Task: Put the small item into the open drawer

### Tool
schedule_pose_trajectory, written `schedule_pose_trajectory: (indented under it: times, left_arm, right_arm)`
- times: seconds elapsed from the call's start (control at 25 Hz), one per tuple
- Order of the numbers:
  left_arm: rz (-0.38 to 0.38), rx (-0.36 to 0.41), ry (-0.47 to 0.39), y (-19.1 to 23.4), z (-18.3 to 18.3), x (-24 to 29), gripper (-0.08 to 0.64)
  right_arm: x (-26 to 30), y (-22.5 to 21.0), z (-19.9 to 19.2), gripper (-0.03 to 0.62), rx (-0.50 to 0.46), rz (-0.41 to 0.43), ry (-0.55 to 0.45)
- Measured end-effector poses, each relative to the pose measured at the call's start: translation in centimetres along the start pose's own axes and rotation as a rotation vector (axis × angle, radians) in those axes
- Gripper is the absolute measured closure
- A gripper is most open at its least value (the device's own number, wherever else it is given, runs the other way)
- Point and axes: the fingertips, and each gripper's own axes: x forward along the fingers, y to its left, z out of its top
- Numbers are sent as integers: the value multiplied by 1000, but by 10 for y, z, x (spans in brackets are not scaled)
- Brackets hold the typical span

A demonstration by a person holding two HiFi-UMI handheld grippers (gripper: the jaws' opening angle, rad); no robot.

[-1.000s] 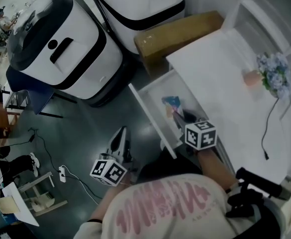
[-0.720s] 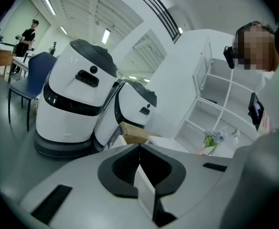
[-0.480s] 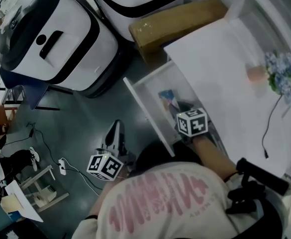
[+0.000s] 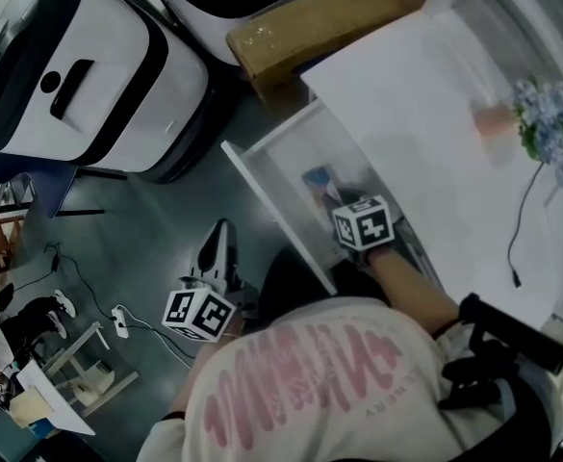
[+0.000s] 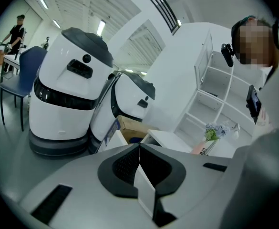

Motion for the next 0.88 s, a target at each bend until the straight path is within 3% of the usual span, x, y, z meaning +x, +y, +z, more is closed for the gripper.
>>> schedule_pose_trajectory:
  times: [0.48,0.88]
  left_arm:
    - [25,-22,14,8,-3,-3,529]
    - [7,-3,21,5,-4,-3,529]
  right_arm:
    - [16,-5,-32,497,17,-2,110]
    - [19,-9,-35,486,57,15,119]
